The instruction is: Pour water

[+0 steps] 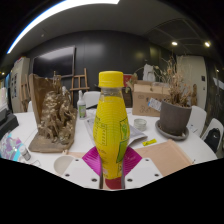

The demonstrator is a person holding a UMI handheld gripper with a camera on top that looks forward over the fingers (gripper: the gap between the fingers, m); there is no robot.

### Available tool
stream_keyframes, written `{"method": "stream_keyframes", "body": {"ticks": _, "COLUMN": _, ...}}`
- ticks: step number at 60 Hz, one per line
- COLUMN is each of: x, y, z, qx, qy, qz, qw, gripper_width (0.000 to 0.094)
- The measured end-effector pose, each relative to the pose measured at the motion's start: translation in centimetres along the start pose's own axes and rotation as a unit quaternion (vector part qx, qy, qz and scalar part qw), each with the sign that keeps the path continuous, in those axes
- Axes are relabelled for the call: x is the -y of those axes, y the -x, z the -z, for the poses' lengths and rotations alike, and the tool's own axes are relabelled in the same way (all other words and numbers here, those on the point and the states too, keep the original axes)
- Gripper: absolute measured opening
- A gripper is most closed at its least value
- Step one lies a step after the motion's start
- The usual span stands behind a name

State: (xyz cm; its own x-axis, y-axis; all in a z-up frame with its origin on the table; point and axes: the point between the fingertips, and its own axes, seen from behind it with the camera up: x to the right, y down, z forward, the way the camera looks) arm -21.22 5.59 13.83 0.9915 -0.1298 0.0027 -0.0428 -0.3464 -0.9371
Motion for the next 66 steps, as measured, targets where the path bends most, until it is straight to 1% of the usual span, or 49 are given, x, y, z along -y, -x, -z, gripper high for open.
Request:
{"method": "stream_keyframes", "body": {"ticks": 7, "x": -4.9, "y": -1.4, "z": -2.4, "qx": -0.012, "qy": 0.030, "qz": -0.003, "qw": 0.999, "gripper_width": 0.0237}}
{"method": "stream_keyframes", "body": {"ticks": 13, "x": -8.0, "y": -1.7, "z": -3.8, "qx": -0.018, "qy": 0.048, "qz": -0.005, "qw": 0.999, "gripper_width": 0.0240}}
{"method": "stream_keyframes", "body": {"ticks": 14, "x": -8.0, "y": -1.9, "z": -3.7, "qx": -0.018, "qy": 0.044, "qz": -0.007, "qw": 0.999, "gripper_width": 0.0241}}
{"method": "stream_keyframes", "body": {"ticks": 15, "x": -7.6, "y": -1.9, "z": -3.8, "qx": -0.018, "qy": 0.031, "qz": -0.010, "qw": 0.999, "gripper_width": 0.0241}}
{"method": "stream_keyframes", "body": {"ticks": 17, "x": -7.7, "y": -2.0, "z": -4.0, "qx": -0.022, "qy": 0.034, "qz": -0.014, "qw": 0.999, "gripper_width": 0.0243}}
{"method": "stream_keyframes", "body": {"ticks": 18, "x": -7.7, "y": -2.0, "z": -3.9, "qx": -0.023, "qy": 0.031, "qz": -0.017, "qw": 0.999, "gripper_width": 0.0263}}
{"method": "stream_keyframes", "body": {"ticks": 21, "x": -7.8, "y": -2.1, "z": -3.8, "qx": -0.026, "qy": 0.029, "qz": -0.022, "qw": 0.999, "gripper_width": 0.0381}}
{"method": "stream_keyframes", "body": {"ticks": 25, "x": -7.8, "y": -2.1, "z": -3.8, "qx": -0.031, "qy": 0.028, "qz": -0.016, "qw": 0.999, "gripper_width": 0.0451}}
{"method": "stream_keyframes", "body": {"ticks": 27, "x": -8.1, "y": -2.2, "z": -3.7, "qx": -0.035, "qy": 0.035, "qz": -0.011, "qw": 0.999, "gripper_width": 0.0492}}
{"method": "stream_keyframes", "body": {"ticks": 28, "x": -8.4, "y": -2.2, "z": -3.7, "qx": -0.037, "qy": 0.042, "qz": -0.009, "qw": 0.998, "gripper_width": 0.0532}}
{"method": "stream_keyframes", "body": {"ticks": 29, "x": -8.7, "y": -2.1, "z": -3.6, "qx": -0.038, "qy": 0.051, "qz": -0.008, "qw": 0.998, "gripper_width": 0.0598}}
{"method": "stream_keyframes", "body": {"ticks": 32, "x": -9.2, "y": -2.1, "z": -3.1, "qx": -0.041, "qy": 0.068, "qz": -0.005, "qw": 0.997, "gripper_width": 0.0874}}
{"method": "stream_keyframes", "body": {"ticks": 35, "x": -9.0, "y": -2.3, "z": -2.3, "qx": -0.044, "qy": 0.073, "qz": -0.006, "qw": 0.996, "gripper_width": 0.0839}}
{"method": "stream_keyframes", "body": {"ticks": 38, "x": -8.5, "y": -2.2, "z": -0.9, "qx": -0.048, "qy": 0.074, "qz": -0.005, "qw": 0.996, "gripper_width": 0.0871}}
{"method": "stream_keyframes", "body": {"ticks": 45, "x": -7.0, "y": -1.4, "z": 4.0, "qx": -0.052, "qy": 0.082, "qz": 0.000, "qw": 0.995, "gripper_width": 0.0857}}
{"method": "stream_keyframes", "body": {"ticks": 55, "x": -4.6, "y": 0.8, "z": 14.6, "qx": -0.057, "qy": 0.094, "qz": -0.008, "qw": 0.994, "gripper_width": 0.0863}}
{"method": "stream_keyframes", "body": {"ticks": 66, "x": -3.1, "y": 3.0, "z": 27.0, "qx": -0.062, "qy": 0.099, "qz": -0.021, "qw": 0.993, "gripper_width": 0.0860}}
